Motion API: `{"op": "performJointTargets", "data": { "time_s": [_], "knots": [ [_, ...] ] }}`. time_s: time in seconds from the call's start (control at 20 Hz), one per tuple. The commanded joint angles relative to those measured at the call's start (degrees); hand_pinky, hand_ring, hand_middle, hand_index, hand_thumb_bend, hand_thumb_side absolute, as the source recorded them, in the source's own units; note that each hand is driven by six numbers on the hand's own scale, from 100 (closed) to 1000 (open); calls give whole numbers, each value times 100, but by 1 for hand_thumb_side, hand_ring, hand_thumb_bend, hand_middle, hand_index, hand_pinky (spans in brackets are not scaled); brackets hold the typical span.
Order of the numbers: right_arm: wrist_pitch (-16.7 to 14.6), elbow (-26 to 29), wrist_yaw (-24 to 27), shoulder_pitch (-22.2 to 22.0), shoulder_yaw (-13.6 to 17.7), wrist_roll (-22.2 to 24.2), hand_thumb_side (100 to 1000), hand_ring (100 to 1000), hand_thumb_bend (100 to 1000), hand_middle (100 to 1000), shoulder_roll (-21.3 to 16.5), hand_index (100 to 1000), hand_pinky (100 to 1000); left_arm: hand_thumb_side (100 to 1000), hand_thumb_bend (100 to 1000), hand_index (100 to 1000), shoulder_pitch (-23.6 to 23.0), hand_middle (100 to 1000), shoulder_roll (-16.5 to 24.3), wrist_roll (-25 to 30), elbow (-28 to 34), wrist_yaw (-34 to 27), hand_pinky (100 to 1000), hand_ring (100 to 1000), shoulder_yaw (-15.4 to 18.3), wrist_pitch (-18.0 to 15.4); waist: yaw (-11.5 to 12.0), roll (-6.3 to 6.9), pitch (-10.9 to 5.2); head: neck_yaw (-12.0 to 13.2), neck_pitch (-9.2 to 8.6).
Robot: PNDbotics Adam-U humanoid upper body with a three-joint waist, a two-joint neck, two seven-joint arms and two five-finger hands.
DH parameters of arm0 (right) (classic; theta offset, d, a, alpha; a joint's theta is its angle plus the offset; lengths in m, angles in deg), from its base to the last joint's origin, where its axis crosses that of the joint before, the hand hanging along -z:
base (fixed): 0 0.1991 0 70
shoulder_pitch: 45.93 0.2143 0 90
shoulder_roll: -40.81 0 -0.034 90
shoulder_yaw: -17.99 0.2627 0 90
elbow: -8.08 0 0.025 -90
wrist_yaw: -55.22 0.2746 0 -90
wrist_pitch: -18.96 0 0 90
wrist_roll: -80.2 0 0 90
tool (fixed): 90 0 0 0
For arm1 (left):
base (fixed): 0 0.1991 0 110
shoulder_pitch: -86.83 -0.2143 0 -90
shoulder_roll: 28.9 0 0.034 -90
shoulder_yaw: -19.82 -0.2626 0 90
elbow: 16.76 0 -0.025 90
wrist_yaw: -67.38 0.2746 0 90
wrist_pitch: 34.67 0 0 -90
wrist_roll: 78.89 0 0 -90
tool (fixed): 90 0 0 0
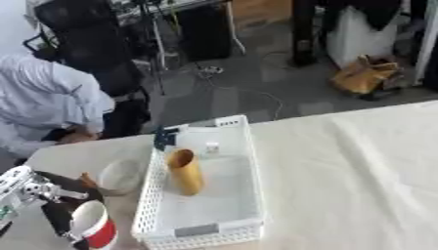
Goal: Pick up objects on the table and place them in the box.
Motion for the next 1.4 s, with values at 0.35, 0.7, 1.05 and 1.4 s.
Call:
{"op": "performJointTargets", "data": {
  "time_s": [0.35, 0.7, 1.05, 1.4],
  "knots": [
    [-62, 99, 26, 57, -26, -134, 751, 605, 100, 450, -85, 477, 616, 769, 895, 1000, 92, 1000, 107, 296, -10, -438, 1000, 1000, -3, -5, 4, -54, -107, -4, -59],
    [-51, 99, 41, 69, -25, -168, 747, 604, 100, 450, -97, 477, 615, 744, 930, 1000, 112, 1000, 85, 296, -187, -153, 1000, 1000, -59, -25, -3, -39, -114, 1, -77],
    [-54, 99, 47, 60, -21, -190, 746, 605, 100, 449, -93, 477, 616, 718, 884, 1000, 102, 1000, 18, 296, -296, 215, 827, 899, -43, -248, -4, -53, -111, -1, -54],
    [-37, 99, 69, 52, -25, -178, 738, 606, 100, 449, -84, 476, 617, 718, 754, 890, 71, 733, -34, 296, -78, -98, 509, 595, 37, -219, 2, -68, -114, -8, -71]
  ]
}}
